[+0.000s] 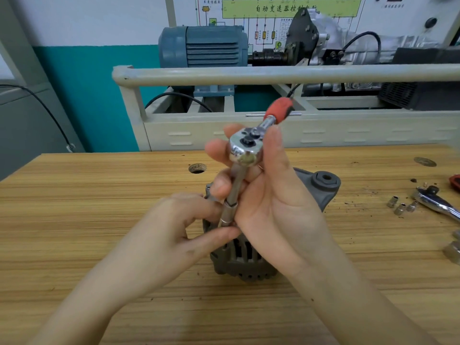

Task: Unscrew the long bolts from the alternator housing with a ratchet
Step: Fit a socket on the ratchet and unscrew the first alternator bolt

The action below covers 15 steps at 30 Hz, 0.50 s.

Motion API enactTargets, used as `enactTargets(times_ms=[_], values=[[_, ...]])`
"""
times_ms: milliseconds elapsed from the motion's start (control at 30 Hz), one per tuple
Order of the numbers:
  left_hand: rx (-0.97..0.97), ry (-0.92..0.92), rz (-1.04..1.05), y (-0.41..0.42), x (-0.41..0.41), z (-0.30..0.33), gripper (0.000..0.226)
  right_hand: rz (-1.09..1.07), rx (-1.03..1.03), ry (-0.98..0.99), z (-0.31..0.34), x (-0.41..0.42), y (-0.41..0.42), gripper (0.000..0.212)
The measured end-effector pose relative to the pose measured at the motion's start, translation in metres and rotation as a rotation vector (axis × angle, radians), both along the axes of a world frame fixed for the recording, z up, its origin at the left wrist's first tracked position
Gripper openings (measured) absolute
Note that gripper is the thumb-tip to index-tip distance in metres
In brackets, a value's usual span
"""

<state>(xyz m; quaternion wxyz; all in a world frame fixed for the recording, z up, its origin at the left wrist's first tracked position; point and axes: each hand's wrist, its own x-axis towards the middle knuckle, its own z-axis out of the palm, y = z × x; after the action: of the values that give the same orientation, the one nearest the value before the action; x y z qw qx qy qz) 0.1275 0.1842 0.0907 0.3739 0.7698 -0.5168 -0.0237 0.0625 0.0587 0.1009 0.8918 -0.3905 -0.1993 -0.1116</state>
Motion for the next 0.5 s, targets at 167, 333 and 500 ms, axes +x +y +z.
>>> enactTargets(times_ms=[167,333,500], values=[[-0.068,-0.142,0.113,-0.0038,-0.0031,-0.0039,0.035,-0.067,0.034,-0.029,0.0007,-0.0009,-0.0008,0.024],[-0.081,-0.092,0.114,-0.0048,-0.0048,-0.0038,0.022,-0.120,0.001,-0.052,0.0019,-0.0023,0.0002,0.026],[0.007,0.035,0.016,0.0011,-0.0005,-0.0002,0.039,-0.080,-0.077,-0.022,0.0012,-0.0003,0.0008,0.027]])
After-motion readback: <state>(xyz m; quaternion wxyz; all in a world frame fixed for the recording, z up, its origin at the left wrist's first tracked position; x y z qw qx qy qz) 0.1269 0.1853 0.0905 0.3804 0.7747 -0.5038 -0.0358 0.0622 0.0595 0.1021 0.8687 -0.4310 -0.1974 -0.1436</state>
